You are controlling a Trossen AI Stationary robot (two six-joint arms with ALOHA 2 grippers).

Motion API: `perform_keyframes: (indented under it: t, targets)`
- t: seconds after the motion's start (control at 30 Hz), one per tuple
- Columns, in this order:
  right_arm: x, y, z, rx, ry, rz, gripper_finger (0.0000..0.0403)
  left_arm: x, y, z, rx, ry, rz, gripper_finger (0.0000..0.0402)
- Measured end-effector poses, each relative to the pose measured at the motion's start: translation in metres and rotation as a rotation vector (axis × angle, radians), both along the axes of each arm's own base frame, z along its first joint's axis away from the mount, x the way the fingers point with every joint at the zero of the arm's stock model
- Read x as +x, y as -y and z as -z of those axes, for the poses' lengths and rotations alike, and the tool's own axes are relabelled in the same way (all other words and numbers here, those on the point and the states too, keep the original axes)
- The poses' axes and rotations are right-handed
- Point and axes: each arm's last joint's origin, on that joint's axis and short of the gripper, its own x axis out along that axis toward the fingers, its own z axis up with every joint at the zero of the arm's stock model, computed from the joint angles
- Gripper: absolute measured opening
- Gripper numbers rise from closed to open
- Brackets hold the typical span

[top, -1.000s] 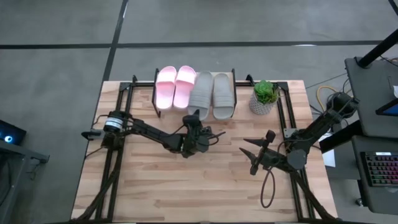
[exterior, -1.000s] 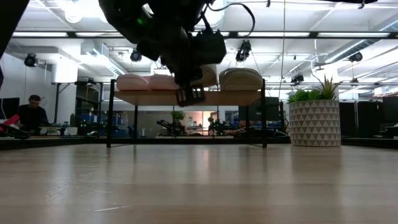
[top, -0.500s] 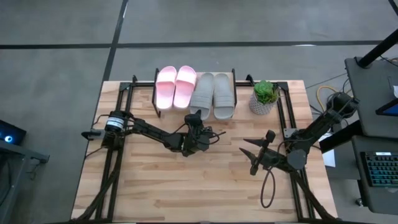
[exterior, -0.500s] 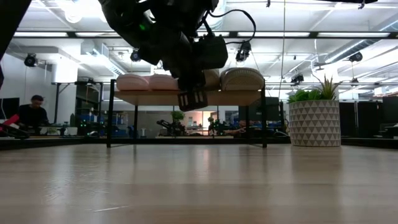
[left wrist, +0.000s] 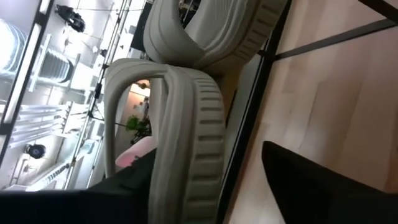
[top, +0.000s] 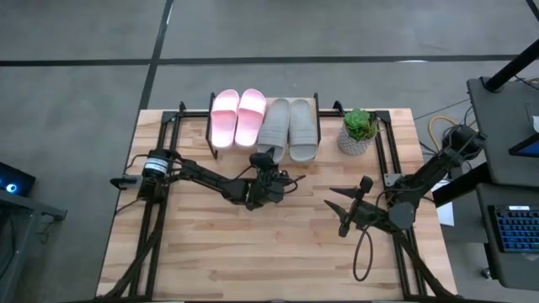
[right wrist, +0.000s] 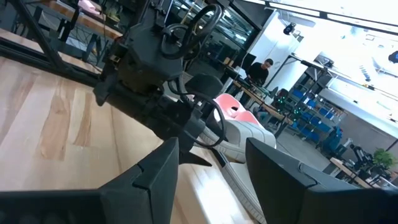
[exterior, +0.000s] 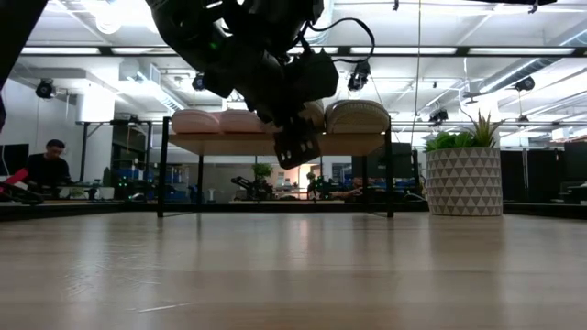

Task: Pick and place slides into the shelf
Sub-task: Put the gray slipper on the shelf, then return to Home Position

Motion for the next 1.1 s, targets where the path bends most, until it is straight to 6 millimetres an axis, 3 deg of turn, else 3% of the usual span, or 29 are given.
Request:
perform_keyframes:
  t: [0.33, 0.63, 1.1]
  targets:
    - [0.0, 0.0, 0.002, -0.004, -0.004, 0.0, 0.0178, -0.005, 0.003, 0.0, -0.001, -0.063, 0.022, 0.0284]
    - [-0.001, 0.0, 0.002, -0.006, -0.006, -0.004, 0.0178, -0.008, 0.015, -0.007, -0.072, -0.065, 0.162, 0.0289]
    - [-0.001, 0.001, 0.004, -0.012, -0.012, -0.005, 0.0178, -0.023, 0.017, -0.032, -0.081, -0.077, 0.191, 0.0289]
